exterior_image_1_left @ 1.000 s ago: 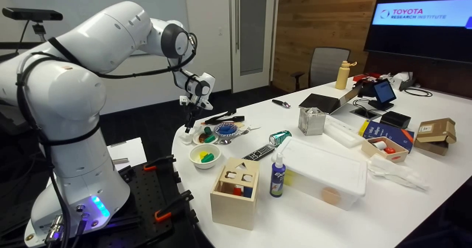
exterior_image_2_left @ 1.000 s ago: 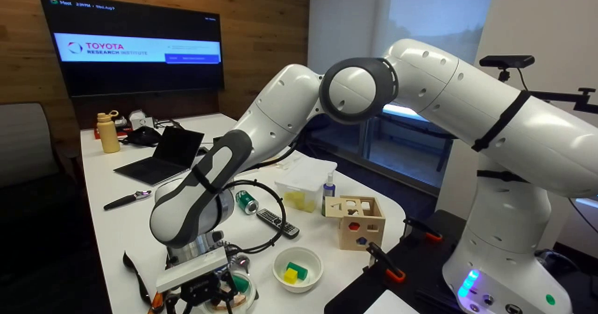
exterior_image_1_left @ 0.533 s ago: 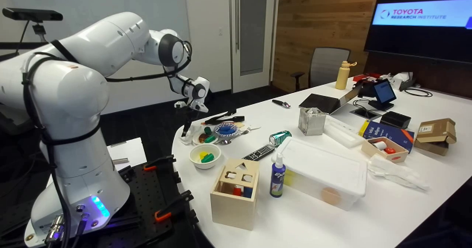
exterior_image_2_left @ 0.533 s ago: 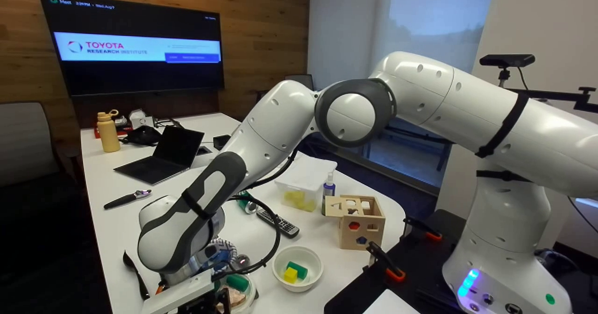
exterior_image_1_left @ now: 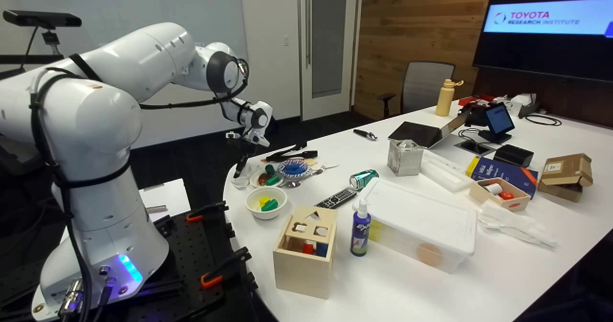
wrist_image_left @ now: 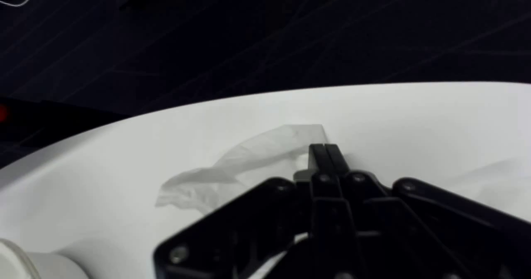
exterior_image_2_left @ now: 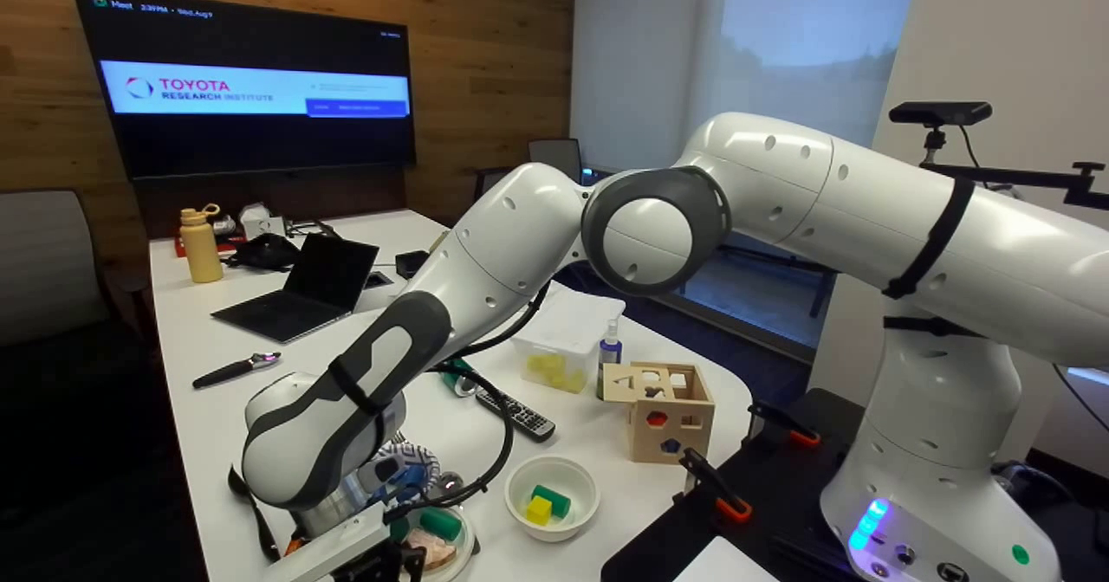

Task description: Use the napkin to wipe the table

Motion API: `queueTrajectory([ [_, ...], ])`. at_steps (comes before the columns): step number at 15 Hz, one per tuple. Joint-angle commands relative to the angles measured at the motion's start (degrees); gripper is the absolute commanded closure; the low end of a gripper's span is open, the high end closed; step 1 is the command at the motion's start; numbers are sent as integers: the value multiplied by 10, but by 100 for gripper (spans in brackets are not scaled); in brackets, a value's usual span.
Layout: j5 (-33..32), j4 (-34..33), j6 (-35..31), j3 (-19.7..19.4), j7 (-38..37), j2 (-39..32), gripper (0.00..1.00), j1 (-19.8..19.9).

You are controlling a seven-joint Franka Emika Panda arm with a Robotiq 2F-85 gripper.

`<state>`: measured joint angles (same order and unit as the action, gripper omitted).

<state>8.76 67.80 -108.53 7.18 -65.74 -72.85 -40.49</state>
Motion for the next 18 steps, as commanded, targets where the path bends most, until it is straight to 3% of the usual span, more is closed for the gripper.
queueTrajectory([
  [1,-20,-13,33,-4,1,5,100,-1],
  [4,-49,30,18,-7,50,49,100,4],
  [10,-83,94,55,-4,167,160,100,39],
  [14,-96,146,119,-40,156,235,100,76],
  [18,-174,134,155,-73,236,235,100,143],
])
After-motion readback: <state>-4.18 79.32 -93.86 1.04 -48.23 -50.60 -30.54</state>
